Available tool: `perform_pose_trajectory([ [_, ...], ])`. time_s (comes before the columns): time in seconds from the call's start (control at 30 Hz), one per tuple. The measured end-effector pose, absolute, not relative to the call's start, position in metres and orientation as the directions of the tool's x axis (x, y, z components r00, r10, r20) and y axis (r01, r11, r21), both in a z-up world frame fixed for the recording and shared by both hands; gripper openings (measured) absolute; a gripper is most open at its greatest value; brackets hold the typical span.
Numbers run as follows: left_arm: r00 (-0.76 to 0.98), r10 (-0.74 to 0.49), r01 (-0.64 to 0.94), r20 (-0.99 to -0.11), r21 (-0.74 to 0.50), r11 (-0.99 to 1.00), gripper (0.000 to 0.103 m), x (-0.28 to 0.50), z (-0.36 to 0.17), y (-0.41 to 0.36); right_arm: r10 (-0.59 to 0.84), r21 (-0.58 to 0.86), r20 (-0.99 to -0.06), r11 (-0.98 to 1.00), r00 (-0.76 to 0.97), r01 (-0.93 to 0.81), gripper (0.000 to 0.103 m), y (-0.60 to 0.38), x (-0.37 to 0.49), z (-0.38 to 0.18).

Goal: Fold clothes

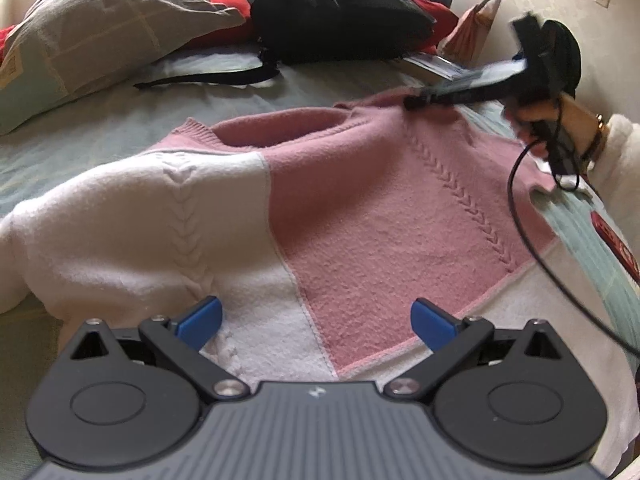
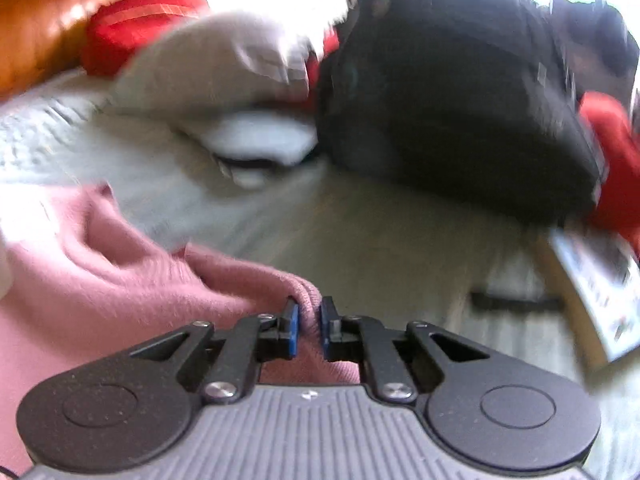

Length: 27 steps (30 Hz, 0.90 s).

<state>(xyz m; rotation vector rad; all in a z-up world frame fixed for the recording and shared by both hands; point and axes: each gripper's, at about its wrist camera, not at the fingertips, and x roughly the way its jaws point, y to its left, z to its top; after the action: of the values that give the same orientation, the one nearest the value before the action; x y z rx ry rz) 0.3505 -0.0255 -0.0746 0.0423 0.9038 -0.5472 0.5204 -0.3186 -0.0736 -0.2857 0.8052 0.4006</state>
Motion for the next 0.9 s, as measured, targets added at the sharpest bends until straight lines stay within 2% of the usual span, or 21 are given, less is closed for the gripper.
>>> perform_pose_trajectory([
  [0.07, 0.498, -0.433, 0.467, -0.752, -0.189, 0.864, 0.100, 0.350, -0.073, -0.024, 0.203, -0.101, -0.765, 0.899, 0.611, -0.426, 0.024, -0.315, 0.526, -0.080],
  [0.13, 0.508, -0.436, 0.467, -0.743, -0.188, 0.864, 0.100, 0.348, -0.068, -0.020, 0.207, -0.104, -0.747, 0.902, 0.632, -0.418, 0.027, -0.312, 0.524, -0.072],
  [0.23, 0.532, -0.441, 0.460, -0.723, -0.190, 0.867, 0.100, 0.345, -0.060, -0.011, 0.293, -0.049, -0.713, 0.886, 0.637, -0.462, 0.029, -0.302, 0.522, -0.050],
  [0.33, 0.549, -0.451, 0.451, -0.704, -0.205, 0.869, 0.100, 0.344, -0.054, -0.003, 0.380, -0.010, -0.701, 0.840, 0.603, -0.542, 0.039, -0.276, 0.526, -0.040],
  [0.6, 0.534, -0.464, 0.446, -0.707, -0.231, 0.865, 0.100, 0.340, -0.058, 0.007, 0.310, -0.098, -0.820, 0.752, 0.481, -0.652, 0.040, -0.220, 0.561, -0.082],
  [0.63, 0.532, -0.468, 0.448, -0.706, -0.235, 0.863, 0.100, 0.339, -0.059, 0.009, 0.313, -0.087, -0.828, 0.748, 0.466, -0.658, 0.038, -0.222, 0.560, -0.083],
  [0.67, 0.530, -0.472, 0.449, -0.705, -0.239, 0.861, 0.100, 0.339, -0.060, 0.010, 0.327, -0.066, -0.830, 0.747, 0.452, -0.662, 0.028, -0.225, 0.558, -0.082],
  [0.7, 0.528, -0.475, 0.451, -0.704, -0.242, 0.859, 0.100, 0.340, -0.061, 0.012, 0.341, -0.052, -0.829, 0.741, 0.442, -0.670, 0.013, -0.228, 0.554, -0.080],
  [0.8, 0.523, -0.479, 0.449, -0.706, -0.249, 0.858, 0.100, 0.342, -0.065, 0.013, 0.341, -0.087, -0.811, 0.733, 0.475, -0.675, 0.006, -0.231, 0.541, -0.075],
  [0.9, 0.528, -0.478, 0.447, -0.702, -0.249, 0.859, 0.100, 0.341, -0.065, 0.013, 0.328, -0.114, -0.749, 0.791, 0.575, -0.601, 0.006, -0.236, 0.543, -0.065],
])
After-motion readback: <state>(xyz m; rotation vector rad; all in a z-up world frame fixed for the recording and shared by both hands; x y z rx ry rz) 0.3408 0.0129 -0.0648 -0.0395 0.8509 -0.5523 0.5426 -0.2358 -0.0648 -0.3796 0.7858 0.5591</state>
